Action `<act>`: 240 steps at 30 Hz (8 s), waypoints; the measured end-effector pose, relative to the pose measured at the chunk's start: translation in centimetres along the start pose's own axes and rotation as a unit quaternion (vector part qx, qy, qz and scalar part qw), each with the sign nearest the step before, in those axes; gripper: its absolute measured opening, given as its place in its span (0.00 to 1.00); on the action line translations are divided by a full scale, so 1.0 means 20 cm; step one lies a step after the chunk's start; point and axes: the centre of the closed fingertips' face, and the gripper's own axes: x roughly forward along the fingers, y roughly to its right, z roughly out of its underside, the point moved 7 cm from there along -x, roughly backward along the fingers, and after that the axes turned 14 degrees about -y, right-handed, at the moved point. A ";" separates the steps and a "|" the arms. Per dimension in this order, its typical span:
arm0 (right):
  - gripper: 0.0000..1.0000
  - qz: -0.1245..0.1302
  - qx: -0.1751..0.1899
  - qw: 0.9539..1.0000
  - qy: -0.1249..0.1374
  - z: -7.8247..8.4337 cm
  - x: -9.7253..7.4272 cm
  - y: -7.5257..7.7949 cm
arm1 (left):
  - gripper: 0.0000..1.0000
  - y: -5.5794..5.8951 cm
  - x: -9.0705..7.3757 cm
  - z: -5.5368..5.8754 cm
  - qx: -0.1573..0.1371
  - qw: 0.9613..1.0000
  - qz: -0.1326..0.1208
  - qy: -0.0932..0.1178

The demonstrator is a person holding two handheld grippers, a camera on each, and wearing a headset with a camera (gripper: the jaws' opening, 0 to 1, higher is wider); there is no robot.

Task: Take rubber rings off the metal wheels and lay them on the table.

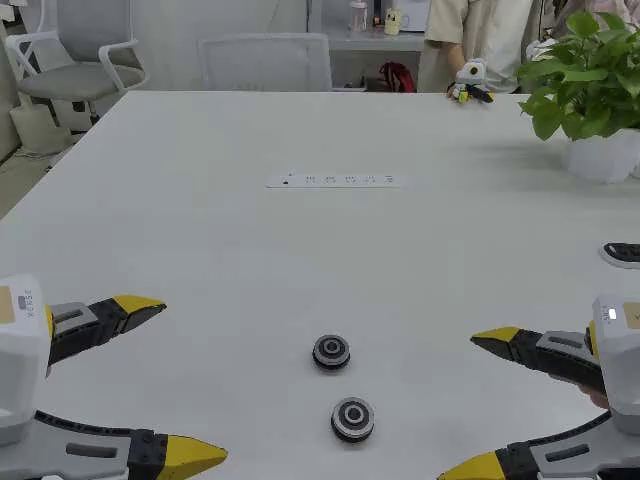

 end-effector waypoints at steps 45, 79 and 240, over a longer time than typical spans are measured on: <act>0.93 -0.010 0.001 1.000 0.002 0.00 0.02 -0.01 | 0.92 0.00 0.02 0.03 -0.001 1.000 0.006 -0.007; 0.85 -0.032 0.009 0.999 0.010 0.02 0.13 0.05 | 0.89 -0.05 0.15 0.04 -0.005 0.999 0.034 -0.003; 0.43 -0.119 -0.068 0.990 -0.036 0.00 0.47 0.05 | 0.14 0.21 0.84 -0.13 0.106 0.974 0.187 -0.065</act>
